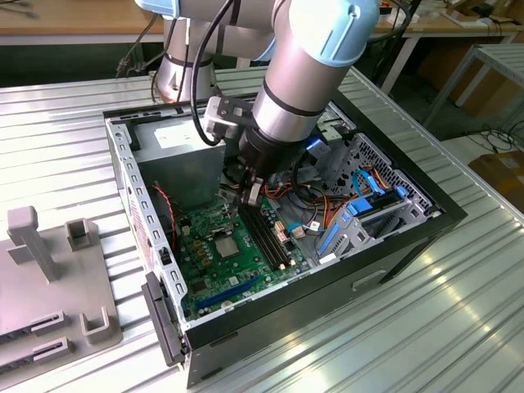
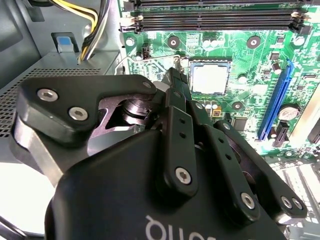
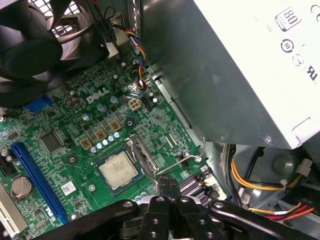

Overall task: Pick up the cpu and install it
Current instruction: 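Close the cpu cover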

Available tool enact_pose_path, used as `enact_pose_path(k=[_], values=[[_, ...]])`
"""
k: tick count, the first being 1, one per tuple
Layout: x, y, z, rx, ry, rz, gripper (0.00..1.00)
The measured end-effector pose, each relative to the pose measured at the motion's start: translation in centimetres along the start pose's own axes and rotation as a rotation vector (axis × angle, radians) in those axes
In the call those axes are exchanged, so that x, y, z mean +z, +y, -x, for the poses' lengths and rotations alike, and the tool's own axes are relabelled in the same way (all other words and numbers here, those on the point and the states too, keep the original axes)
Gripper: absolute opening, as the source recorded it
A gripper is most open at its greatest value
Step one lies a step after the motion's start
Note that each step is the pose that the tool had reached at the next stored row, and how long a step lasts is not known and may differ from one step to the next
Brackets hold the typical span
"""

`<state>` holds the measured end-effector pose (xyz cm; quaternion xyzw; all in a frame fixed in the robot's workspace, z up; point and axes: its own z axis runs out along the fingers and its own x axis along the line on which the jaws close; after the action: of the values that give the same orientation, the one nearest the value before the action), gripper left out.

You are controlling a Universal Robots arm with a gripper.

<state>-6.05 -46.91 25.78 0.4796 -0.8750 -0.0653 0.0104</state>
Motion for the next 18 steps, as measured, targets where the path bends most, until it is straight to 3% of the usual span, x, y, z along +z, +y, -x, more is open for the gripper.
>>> enact_pose_path(k=[8, 18], values=[[-0.06, -0.32, -0.51, 0.0, 0.0, 0.0, 0.11], [-0.08, -0.41, -0.65, 0.0, -0.0001, 0.0, 0.11]])
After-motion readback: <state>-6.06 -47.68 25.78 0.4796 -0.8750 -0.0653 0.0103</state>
